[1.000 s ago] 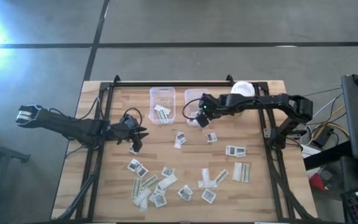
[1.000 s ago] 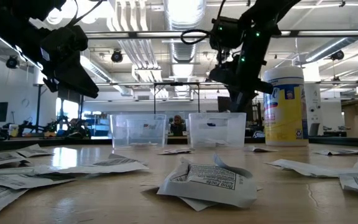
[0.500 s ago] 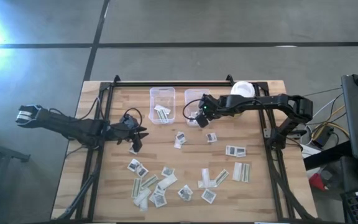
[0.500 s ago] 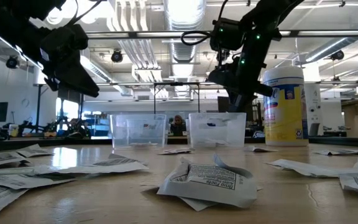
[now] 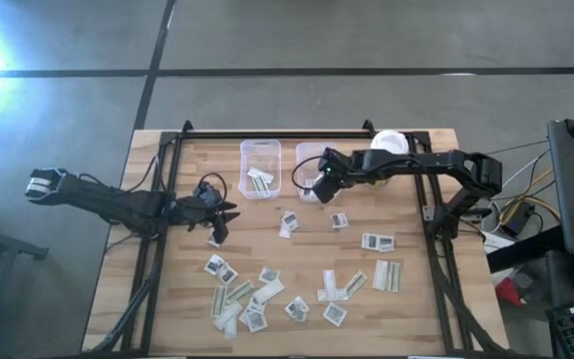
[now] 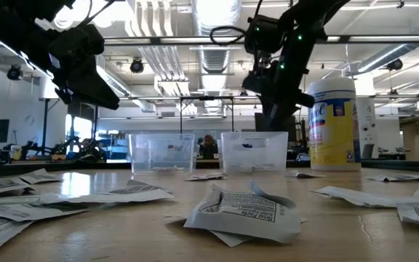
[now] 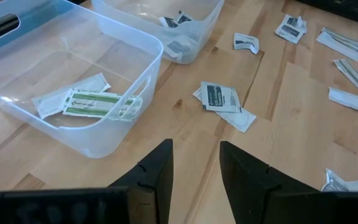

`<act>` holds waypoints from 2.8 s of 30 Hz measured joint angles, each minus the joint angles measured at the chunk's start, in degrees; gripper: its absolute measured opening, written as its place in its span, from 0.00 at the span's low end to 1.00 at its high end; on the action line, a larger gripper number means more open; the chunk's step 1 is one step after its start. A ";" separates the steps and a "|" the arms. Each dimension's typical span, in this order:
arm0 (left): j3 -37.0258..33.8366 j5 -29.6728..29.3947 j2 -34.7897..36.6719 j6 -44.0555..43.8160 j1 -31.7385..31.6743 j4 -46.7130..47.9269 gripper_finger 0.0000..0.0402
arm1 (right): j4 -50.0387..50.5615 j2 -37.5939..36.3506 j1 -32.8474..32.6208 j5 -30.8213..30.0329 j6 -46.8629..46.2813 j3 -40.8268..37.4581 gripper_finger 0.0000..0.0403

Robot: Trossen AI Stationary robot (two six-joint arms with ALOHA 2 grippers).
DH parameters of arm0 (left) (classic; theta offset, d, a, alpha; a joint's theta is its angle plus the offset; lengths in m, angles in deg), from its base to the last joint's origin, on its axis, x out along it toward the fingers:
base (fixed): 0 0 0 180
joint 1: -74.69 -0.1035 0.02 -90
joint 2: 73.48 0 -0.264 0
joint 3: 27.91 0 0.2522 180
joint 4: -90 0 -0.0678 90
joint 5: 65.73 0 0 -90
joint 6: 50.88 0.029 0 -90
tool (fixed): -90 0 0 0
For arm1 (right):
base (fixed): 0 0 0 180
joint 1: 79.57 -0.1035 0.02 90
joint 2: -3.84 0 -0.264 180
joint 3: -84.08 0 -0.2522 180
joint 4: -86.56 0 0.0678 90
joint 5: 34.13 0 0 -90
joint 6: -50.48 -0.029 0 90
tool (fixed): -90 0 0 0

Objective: Pick & Place First Aid Supplies
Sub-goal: Put the green bandage pack into the left transparent bin

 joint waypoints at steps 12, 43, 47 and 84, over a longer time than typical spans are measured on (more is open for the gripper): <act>-0.28 0.81 -0.04 -0.04 1.45 0.47 0.31 | 0.01 -8.19 -6.67 0.38 3.67 1.03 0.26; 19.80 16.18 -21.46 -2.47 15.52 4.17 0.27 | -0.71 -11.55 -21.04 -1.28 2.34 -0.47 0.21; 22.53 17.81 -25.88 -6.02 15.52 4.13 0.28 | -0.68 -11.55 -21.04 -1.27 2.43 -0.49 0.21; 26.38 32.44 -49.14 -24.24 14.88 -4.71 0.55 | -0.75 -11.55 -21.04 -1.14 2.58 -0.98 0.16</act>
